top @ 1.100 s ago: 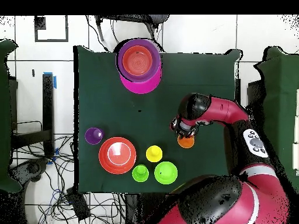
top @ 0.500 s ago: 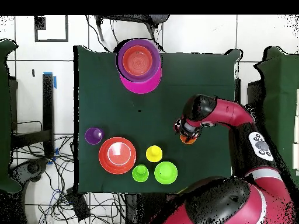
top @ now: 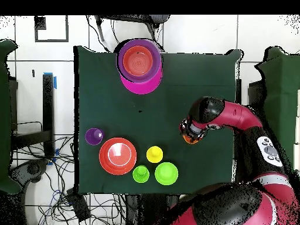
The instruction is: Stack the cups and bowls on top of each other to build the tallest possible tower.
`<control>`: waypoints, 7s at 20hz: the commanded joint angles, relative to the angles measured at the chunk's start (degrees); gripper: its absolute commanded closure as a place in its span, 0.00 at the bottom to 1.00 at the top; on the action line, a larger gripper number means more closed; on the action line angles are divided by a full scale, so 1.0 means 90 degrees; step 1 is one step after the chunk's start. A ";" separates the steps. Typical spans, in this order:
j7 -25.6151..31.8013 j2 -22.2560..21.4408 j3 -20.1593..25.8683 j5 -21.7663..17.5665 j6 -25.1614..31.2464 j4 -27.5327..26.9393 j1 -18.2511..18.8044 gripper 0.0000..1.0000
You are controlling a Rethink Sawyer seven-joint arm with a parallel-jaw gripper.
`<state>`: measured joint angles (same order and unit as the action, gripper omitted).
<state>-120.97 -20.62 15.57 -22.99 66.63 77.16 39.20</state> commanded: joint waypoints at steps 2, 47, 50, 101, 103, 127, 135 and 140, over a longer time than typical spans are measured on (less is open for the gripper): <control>0.1148 -0.0569 0.0420 -0.0598 -0.1591 0.0913 0.0036 0.00; 0.0310 -0.2213 -0.0222 0.0110 -0.3356 0.1971 -0.1117 1.00; 0.0407 -0.2483 -0.0111 0.0182 -0.3299 0.1878 -0.1201 1.00; -0.0273 -0.0176 -0.0269 0.0255 0.0987 -0.4724 -0.3853 1.00; -0.0506 -0.0153 -0.0362 0.0302 0.0735 -0.4511 -0.3983 1.00; -0.0673 0.0294 -0.0833 0.0464 0.0444 -0.4908 -0.4243 1.00; -0.0709 0.0340 -0.0955 0.0546 0.0076 -0.4614 -0.4199 1.00; -0.0961 0.0386 -0.1042 0.0632 -0.0288 -0.4335 -0.4261 1.00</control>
<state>-120.97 -17.81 4.69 -17.76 67.94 33.13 1.18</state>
